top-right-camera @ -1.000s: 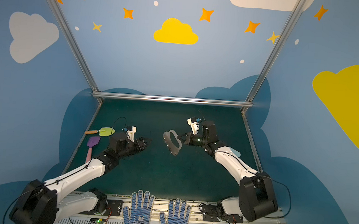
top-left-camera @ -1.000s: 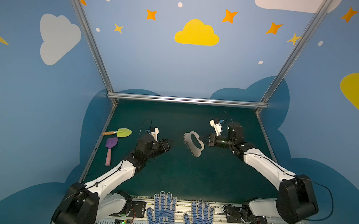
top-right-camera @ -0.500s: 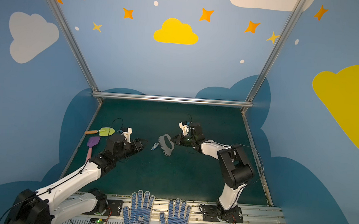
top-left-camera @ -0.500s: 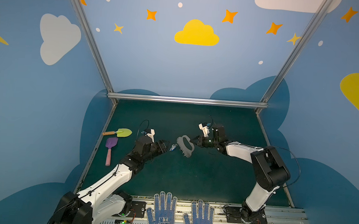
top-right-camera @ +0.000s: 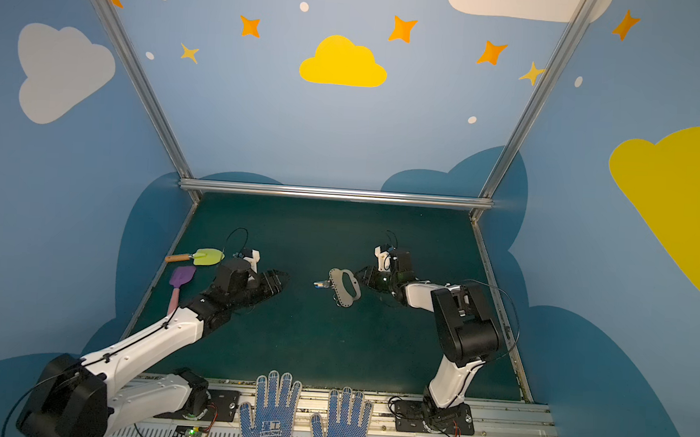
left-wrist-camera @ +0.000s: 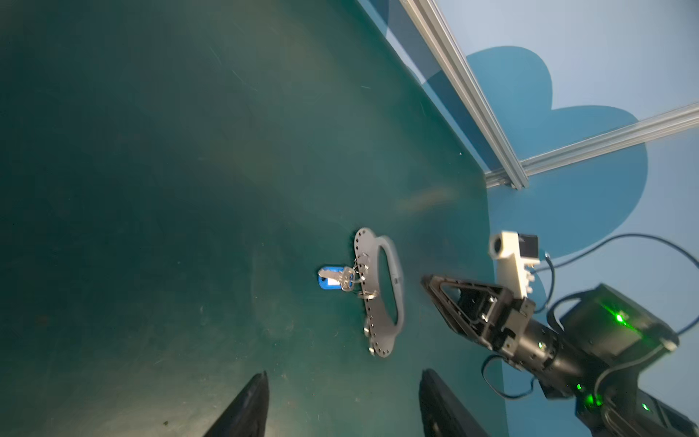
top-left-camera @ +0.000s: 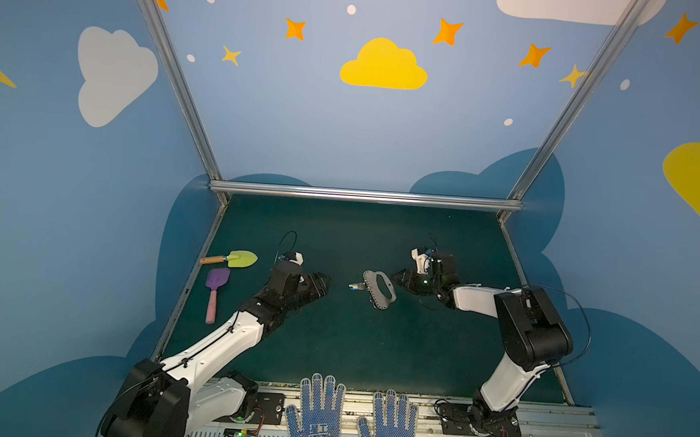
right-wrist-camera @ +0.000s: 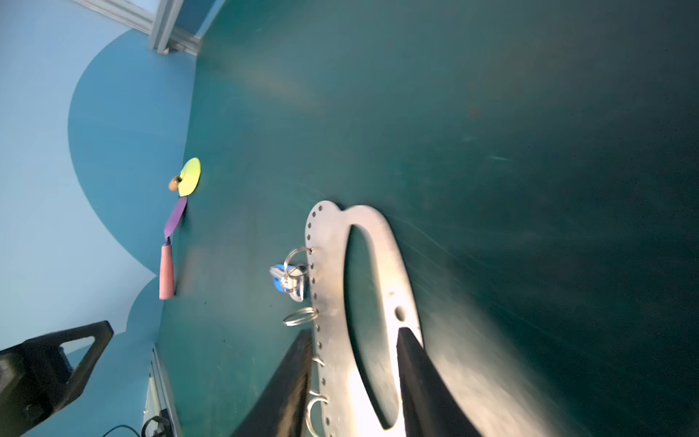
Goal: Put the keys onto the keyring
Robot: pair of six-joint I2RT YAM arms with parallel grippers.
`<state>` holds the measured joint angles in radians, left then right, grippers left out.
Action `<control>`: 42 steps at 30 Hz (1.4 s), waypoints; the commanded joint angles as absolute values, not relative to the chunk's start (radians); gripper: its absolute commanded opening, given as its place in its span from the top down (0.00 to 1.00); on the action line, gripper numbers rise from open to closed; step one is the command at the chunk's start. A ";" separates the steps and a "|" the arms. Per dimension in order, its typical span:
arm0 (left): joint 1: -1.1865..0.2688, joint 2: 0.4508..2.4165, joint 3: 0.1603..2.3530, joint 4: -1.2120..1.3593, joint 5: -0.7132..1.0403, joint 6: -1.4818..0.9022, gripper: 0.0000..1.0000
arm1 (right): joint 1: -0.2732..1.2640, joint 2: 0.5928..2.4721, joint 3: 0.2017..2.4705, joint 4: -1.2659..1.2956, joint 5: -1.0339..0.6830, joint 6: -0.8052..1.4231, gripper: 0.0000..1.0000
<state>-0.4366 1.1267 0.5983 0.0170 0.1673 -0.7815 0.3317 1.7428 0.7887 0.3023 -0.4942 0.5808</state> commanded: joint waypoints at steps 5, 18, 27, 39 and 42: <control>-0.429 1.199 0.731 -0.259 -0.050 -0.778 0.11 | 0.244 1.584 0.698 0.192 -0.400 0.534 0.40; -0.323 1.442 0.976 -0.464 -0.509 -0.473 0.00 | 0.265 1.323 0.746 -0.129 0.346 0.399 0.18; -0.152 1.376 0.693 0.059 -0.507 -0.221 0.00 | 0.250 1.286 0.609 0.107 0.596 0.128 0.17; -0.039 1.504 0.424 0.705 -0.256 -0.055 0.01 | 0.175 1.498 0.333 0.976 0.341 -0.050 0.17; -0.036 1.535 0.412 0.778 -0.244 -0.062 0.01 | 0.112 1.518 0.352 0.920 0.164 -0.031 0.10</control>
<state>-0.0467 1.5284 0.4084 0.6300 -0.3172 -0.0959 0.1478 1.4982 0.3416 0.7742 0.3412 -0.0097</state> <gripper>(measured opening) 0.993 0.883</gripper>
